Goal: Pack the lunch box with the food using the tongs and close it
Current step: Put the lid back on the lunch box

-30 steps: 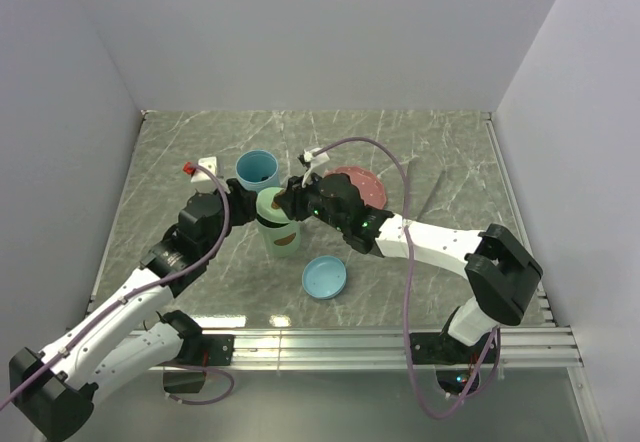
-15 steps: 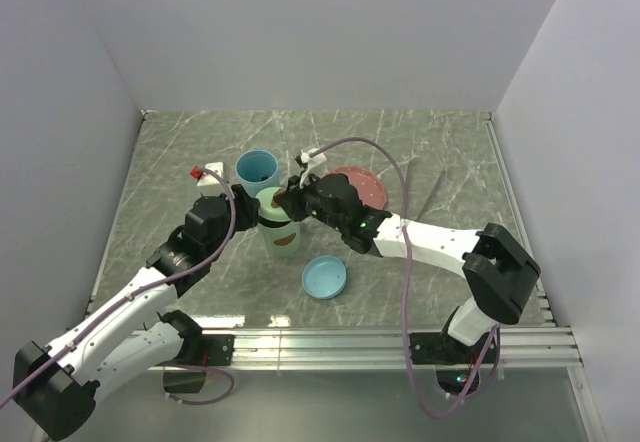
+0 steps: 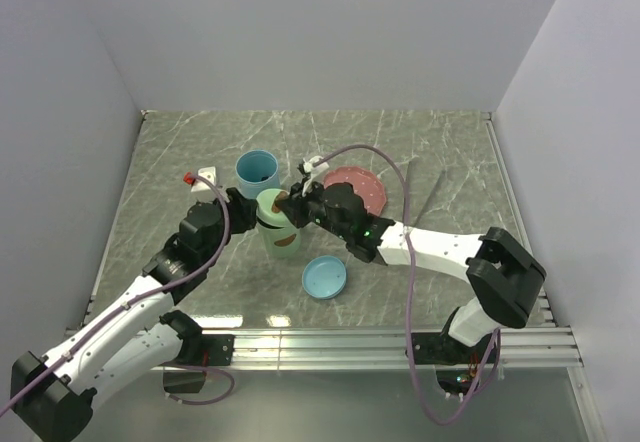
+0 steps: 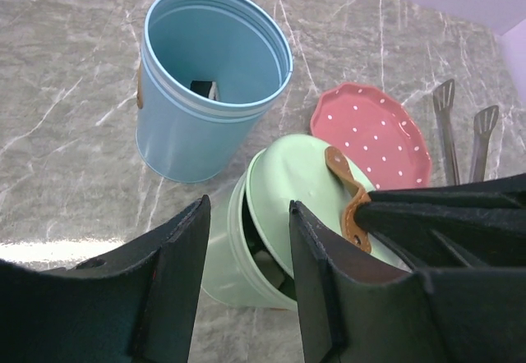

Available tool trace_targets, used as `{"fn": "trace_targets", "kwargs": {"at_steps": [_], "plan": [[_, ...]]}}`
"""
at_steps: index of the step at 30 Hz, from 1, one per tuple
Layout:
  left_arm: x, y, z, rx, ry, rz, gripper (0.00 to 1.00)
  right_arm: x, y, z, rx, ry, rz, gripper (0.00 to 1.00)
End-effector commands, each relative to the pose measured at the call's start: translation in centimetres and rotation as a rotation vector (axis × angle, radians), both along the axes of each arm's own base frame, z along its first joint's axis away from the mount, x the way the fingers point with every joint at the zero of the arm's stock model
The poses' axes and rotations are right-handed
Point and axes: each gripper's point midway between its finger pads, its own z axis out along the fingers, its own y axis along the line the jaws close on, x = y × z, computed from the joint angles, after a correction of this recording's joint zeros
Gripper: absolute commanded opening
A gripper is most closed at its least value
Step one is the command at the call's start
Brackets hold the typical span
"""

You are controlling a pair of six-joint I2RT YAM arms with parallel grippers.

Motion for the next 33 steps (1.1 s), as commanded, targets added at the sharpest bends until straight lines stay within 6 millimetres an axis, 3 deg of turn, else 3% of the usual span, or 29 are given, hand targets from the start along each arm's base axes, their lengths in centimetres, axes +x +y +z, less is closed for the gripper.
{"fn": "trace_targets", "kwargs": {"at_steps": [1,14,33], "plan": [[0.4,0.2,1.5,-0.054,-0.053,0.026,0.49,-1.0,0.6,3.0,0.058,-0.096,0.037,0.00],[0.1,0.2,-0.9,-0.053,-0.006,0.030,0.49,-2.4,1.8,2.9,0.005,-0.169,0.059,0.00],[-0.5,0.7,-0.7,-0.102,-0.053,0.040,0.50,-4.6,1.5,2.9,0.021,-0.261,0.051,0.00]]}}
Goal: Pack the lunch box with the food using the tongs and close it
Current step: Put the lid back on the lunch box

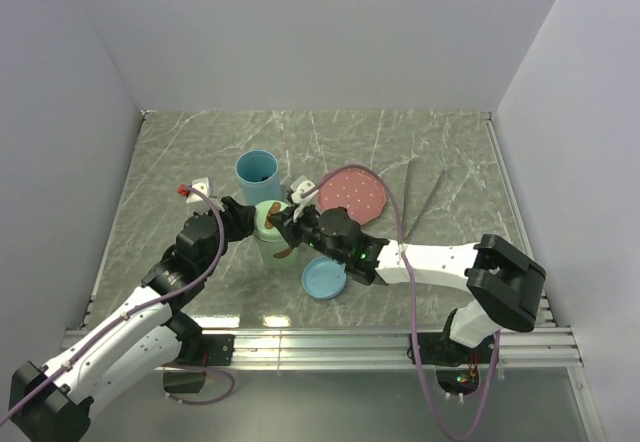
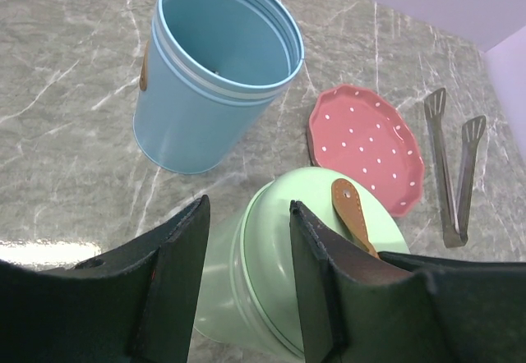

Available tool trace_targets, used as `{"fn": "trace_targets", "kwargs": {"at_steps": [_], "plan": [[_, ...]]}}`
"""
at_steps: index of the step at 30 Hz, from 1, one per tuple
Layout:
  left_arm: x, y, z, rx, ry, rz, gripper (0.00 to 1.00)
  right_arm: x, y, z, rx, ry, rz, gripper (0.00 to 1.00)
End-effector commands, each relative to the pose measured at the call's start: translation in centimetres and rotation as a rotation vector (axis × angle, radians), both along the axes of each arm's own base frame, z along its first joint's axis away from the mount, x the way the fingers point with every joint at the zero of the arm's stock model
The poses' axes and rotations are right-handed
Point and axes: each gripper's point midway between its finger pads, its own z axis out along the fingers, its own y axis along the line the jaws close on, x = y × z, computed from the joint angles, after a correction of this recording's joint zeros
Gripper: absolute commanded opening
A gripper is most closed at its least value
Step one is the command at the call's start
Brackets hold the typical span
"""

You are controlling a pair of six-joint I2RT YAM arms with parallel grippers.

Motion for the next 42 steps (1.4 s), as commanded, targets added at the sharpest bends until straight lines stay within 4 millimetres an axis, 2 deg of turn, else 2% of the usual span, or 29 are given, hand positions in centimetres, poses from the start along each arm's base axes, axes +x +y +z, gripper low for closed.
{"fn": "trace_targets", "kwargs": {"at_steps": [1,13,22,33,42], "plan": [[0.3,0.1,0.7,-0.036,-0.032,0.018,0.50,-0.7,0.0,3.1,0.076,-0.078,0.006,0.00],[0.3,-0.1,-0.2,-0.038,-0.023,0.014,0.50,-1.9,0.4,2.1,0.057,-0.125,0.006,0.00],[0.3,-0.4,-0.5,-0.040,-0.027,-0.004,0.50,-1.9,0.2,-0.1,0.004,-0.131,-0.037,0.00],[0.5,-0.8,-0.7,-0.037,-0.028,-0.022,0.50,-2.0,-0.6,-2.0,0.035,-0.085,-0.100,0.00],[0.7,-1.2,-1.3,-0.036,-0.021,-0.035,0.50,-2.0,-0.2,-3.7,-0.066,-0.142,-0.155,0.00]]}}
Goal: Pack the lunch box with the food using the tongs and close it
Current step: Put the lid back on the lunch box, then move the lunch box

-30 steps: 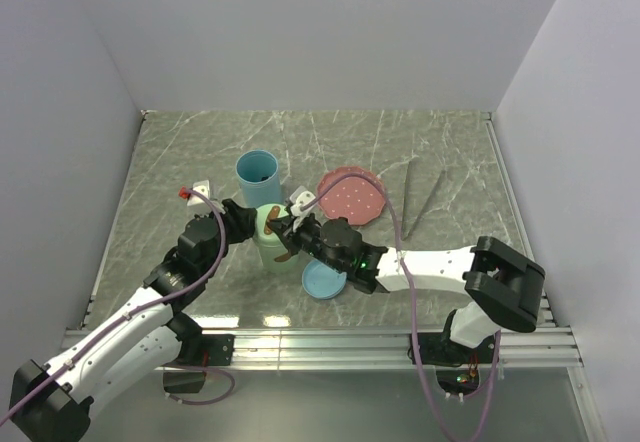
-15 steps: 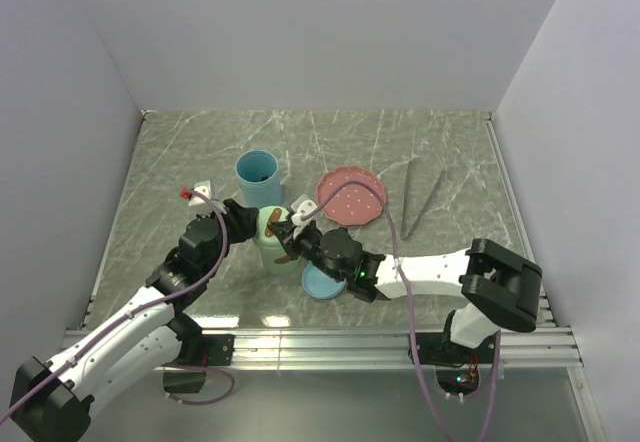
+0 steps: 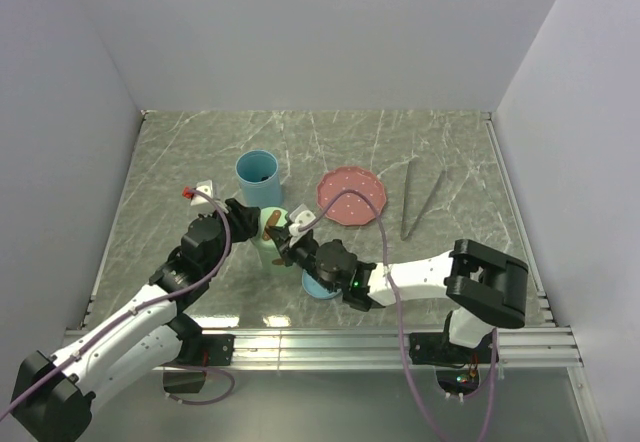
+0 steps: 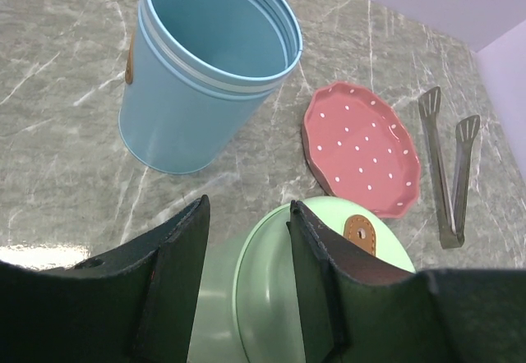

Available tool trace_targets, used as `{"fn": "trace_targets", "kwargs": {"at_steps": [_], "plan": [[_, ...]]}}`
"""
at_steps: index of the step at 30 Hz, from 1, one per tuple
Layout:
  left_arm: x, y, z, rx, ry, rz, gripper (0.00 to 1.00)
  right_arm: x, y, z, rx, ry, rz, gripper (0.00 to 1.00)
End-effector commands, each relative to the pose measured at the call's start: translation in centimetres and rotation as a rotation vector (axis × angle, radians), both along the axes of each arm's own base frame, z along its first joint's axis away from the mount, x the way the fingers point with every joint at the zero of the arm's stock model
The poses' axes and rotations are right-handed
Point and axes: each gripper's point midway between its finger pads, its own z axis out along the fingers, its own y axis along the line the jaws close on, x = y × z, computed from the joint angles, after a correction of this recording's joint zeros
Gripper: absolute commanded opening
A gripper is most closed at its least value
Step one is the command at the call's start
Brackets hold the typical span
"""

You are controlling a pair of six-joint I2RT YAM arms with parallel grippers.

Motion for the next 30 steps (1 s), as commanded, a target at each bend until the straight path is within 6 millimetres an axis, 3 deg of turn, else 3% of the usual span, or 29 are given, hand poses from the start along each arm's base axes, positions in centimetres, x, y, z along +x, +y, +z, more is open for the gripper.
{"fn": "trace_targets", "kwargs": {"at_steps": [1,21,30], "plan": [[0.2,-0.4,0.1,-0.009,-0.016,-0.020,0.50,0.1,-0.2,-2.6,-0.109,-0.009,-0.053,0.00],[0.1,-0.5,0.1,-0.018,-0.028,-0.025,0.50,0.9,-2.0,-7.3,-0.093,0.151,-0.250,0.00],[0.2,-0.7,0.1,-0.020,-0.032,-0.031,0.50,0.1,-1.0,-10.5,-0.140,0.198,-0.286,0.00]]}}
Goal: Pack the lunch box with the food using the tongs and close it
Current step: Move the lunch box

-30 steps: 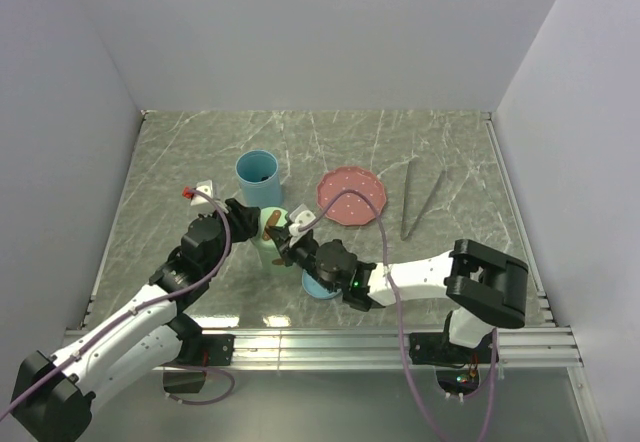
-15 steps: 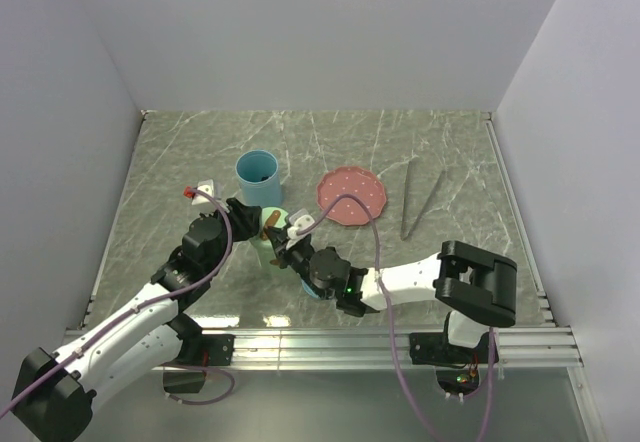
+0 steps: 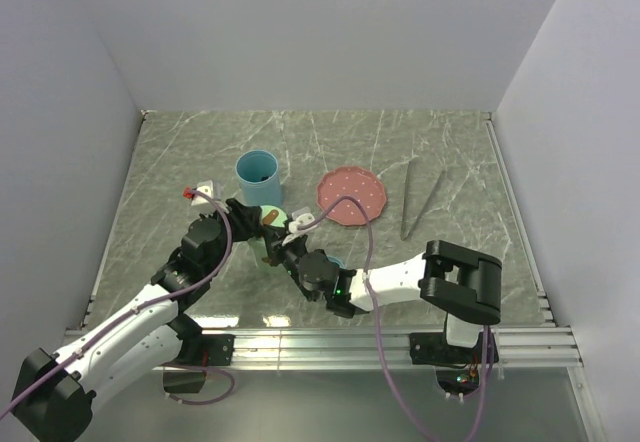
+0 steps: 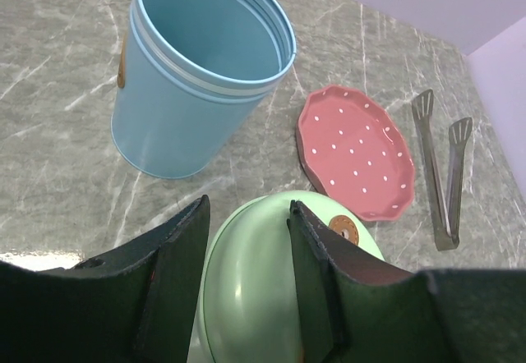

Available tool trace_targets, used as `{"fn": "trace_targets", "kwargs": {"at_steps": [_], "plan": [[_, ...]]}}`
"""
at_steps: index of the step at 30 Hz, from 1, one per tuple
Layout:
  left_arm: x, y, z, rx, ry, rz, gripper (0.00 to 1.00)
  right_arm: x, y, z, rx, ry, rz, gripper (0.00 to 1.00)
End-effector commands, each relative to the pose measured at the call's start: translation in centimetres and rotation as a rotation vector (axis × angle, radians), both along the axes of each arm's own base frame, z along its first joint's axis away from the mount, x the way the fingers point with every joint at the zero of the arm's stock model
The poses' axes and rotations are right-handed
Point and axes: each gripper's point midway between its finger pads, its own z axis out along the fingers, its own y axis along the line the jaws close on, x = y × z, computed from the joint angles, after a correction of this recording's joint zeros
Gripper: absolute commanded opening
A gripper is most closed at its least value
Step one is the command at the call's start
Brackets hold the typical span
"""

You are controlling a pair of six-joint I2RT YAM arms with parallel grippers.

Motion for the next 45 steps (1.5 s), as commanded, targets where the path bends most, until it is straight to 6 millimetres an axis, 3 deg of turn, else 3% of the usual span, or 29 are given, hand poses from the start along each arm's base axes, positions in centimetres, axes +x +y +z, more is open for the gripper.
{"fn": "trace_targets", "kwargs": {"at_steps": [1,5,12,14,18,24,26,33,40,45], "plan": [[0.0,-0.2,0.2,-0.007,-0.017,-0.017,0.50,-0.6,-2.4,-10.1,-0.303,0.119,-0.065,0.00],[-0.1,-0.2,0.3,-0.008,-0.019,-0.017,0.50,-0.4,-2.8,-10.1,-0.314,0.114,-0.093,0.00],[0.0,-0.1,0.0,-0.004,-0.014,-0.007,0.50,0.1,-3.9,-7.4,-0.302,0.082,-0.144,0.01],[0.1,-0.1,-0.3,-0.004,-0.010,-0.004,0.50,0.3,-4.2,-6.9,-0.314,0.073,-0.159,0.06],[0.1,-0.1,0.3,-0.018,-0.030,-0.004,0.50,0.2,-3.9,-5.5,-0.283,0.046,-0.133,0.29],[0.0,-0.3,0.3,-0.035,-0.036,-0.017,0.50,0.2,-3.1,-3.9,-0.262,0.018,-0.115,0.43],[0.0,-0.2,-0.1,-0.033,-0.027,-0.010,0.50,0.2,-3.2,-3.4,-0.242,0.012,-0.119,0.44],[-0.3,-0.7,-0.8,-0.075,-0.025,-0.032,0.51,0.1,-7.0,-0.3,-0.066,0.008,-0.195,0.45],[-0.7,-1.5,-1.3,-0.131,-0.023,-0.066,0.51,-0.4,-7.3,1.5,0.004,-0.014,-0.156,0.46],[-0.7,-2.3,-2.0,-0.185,-0.014,-0.088,0.50,-0.3,-8.6,1.9,0.034,-0.022,-0.190,0.46]]}}
